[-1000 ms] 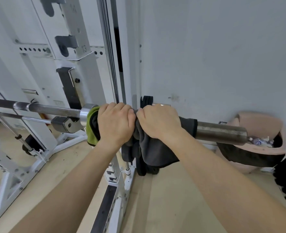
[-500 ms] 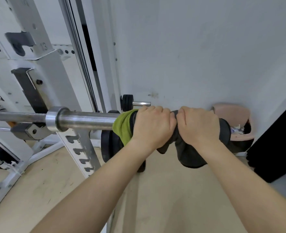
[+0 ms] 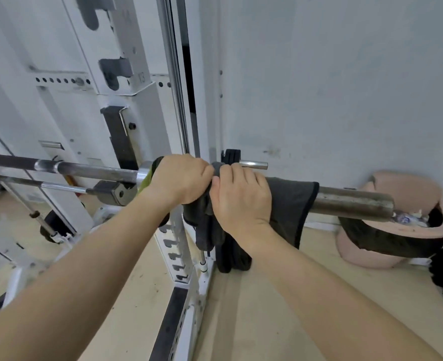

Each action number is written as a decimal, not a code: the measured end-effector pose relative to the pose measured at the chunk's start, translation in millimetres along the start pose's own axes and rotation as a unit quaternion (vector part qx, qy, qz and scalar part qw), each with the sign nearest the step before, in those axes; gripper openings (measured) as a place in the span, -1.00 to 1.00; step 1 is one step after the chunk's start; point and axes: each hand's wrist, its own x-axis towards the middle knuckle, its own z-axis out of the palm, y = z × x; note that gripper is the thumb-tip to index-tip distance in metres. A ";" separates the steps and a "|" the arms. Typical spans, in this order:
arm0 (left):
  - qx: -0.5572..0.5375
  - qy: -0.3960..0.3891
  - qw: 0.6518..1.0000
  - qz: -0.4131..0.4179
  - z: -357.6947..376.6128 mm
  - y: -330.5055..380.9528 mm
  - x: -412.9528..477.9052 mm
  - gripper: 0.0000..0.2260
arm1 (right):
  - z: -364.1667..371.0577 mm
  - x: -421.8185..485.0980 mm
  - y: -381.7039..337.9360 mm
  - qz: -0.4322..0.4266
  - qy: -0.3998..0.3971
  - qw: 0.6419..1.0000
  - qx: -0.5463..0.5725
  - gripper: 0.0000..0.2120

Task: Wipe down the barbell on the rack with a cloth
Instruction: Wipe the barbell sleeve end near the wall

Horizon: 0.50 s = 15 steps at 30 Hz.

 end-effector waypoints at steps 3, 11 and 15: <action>-0.025 0.136 0.989 -0.055 10.3 14.4 -15.6 -0.67 | -10.9 14.7 7.1 -0.031 -0.062 0.997 -0.030 -0.68; -0.018 0.201 0.972 -0.117 20.7 27.5 -30.1 -0.71 | -19.6 63.1 25.7 0.020 -0.315 0.940 0.130 -0.64; -0.004 0.082 0.997 -0.012 2.7 16.1 -7.7 -0.61 | -22.7 31.0 27.8 -0.050 -0.111 0.993 -0.003 -0.71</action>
